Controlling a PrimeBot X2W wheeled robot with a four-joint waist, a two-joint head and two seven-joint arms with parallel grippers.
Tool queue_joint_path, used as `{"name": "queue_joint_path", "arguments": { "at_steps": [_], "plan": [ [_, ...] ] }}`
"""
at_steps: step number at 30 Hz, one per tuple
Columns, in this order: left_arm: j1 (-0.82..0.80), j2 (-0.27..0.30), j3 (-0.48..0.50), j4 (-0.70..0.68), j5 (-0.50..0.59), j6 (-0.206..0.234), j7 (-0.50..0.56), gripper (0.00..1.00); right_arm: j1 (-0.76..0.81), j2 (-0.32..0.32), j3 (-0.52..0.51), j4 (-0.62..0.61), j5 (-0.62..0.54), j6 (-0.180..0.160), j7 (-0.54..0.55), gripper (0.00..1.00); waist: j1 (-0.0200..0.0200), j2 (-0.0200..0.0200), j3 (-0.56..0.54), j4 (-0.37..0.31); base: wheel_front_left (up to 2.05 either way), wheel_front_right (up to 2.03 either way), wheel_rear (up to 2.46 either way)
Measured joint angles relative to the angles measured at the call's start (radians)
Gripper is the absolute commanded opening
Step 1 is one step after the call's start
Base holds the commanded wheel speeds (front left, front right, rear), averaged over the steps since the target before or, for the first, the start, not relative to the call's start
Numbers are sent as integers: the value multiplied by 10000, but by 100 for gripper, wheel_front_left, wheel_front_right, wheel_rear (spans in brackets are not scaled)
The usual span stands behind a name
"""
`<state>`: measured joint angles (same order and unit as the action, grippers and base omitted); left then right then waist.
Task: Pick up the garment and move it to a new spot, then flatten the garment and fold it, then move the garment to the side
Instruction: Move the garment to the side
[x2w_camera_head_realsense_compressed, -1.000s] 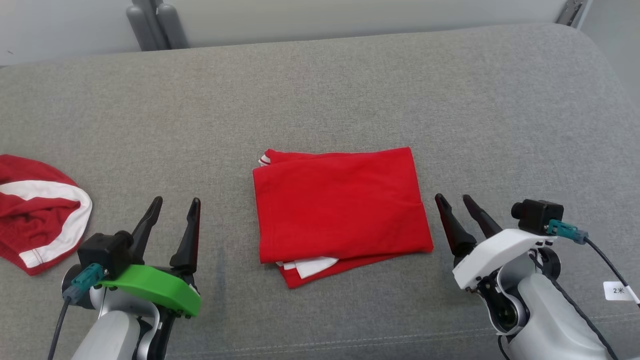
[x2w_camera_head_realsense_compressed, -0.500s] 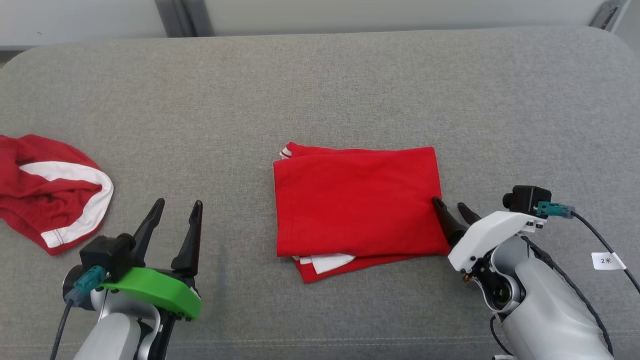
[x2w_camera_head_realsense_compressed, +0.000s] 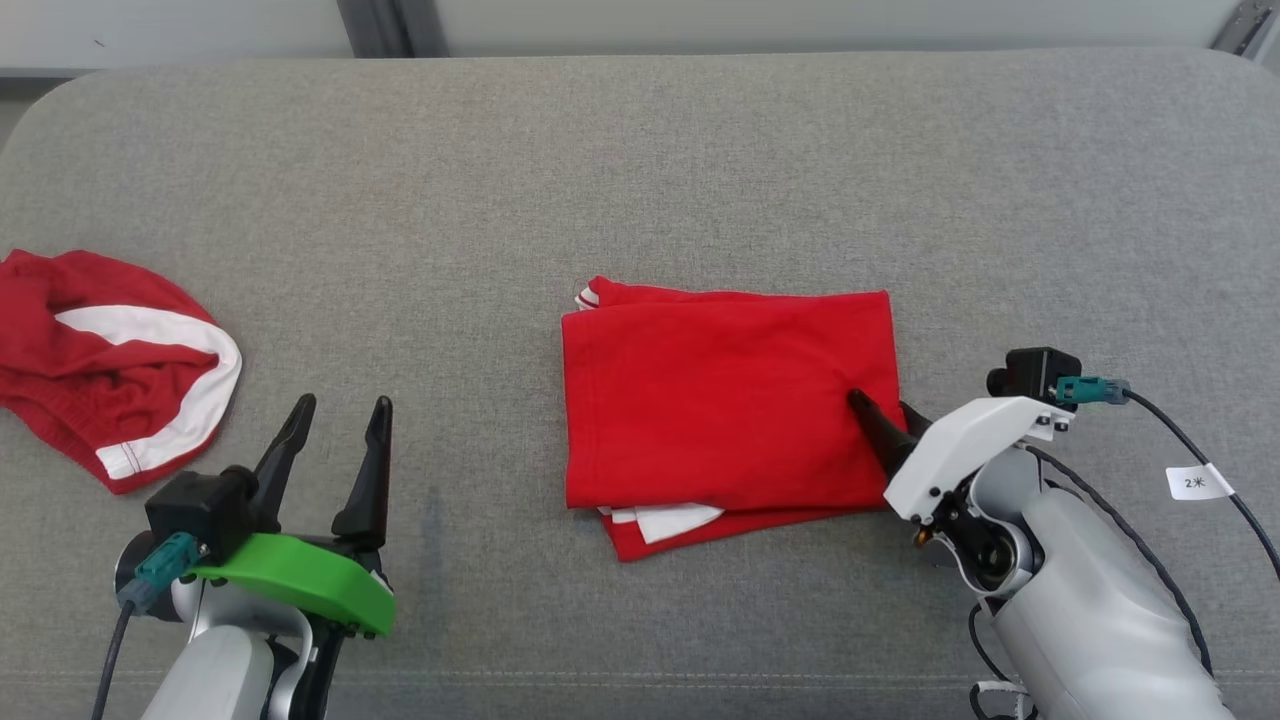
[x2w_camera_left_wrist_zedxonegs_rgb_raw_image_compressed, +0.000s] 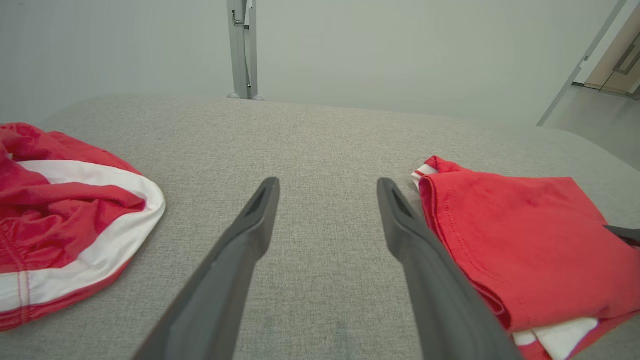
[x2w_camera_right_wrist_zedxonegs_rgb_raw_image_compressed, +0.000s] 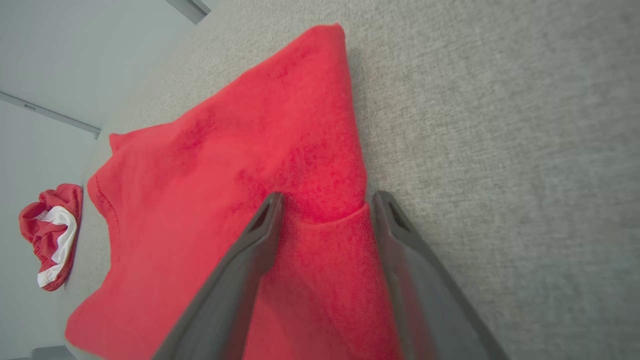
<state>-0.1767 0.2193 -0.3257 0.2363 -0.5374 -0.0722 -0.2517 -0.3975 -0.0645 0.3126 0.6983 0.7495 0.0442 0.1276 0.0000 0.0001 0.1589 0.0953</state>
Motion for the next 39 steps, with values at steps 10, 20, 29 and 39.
{"name": "queue_joint_path", "arguments": {
  "at_steps": [10, 20, 29, 39],
  "plan": [
    [140, -138, 100, 48, 56, -82, 0, 100, -536, 29, 94, -205, -2, 291, -445, 0, 0, 0, -55, -36, 0, 0, 0],
    [311, -144, 309, -6, 130, -165, 0, 100, -1329, -251, 21, -466, -42, 439, -677, 0, 0, 0, 21, -252, 0, 0, 0],
    [304, -12, 330, -353, 167, -255, 0, 100, -2692, -1352, -226, -738, -410, 441, -637, 0, 0, 0, 555, -414, 0, 0, 0],
    [17, 244, 334, -830, 205, -349, 0, 100, -4244, -2744, -1103, -736, -539, 410, -552, 0, 0, 0, 1664, -467, 0, 0, 0]
  ]
}}
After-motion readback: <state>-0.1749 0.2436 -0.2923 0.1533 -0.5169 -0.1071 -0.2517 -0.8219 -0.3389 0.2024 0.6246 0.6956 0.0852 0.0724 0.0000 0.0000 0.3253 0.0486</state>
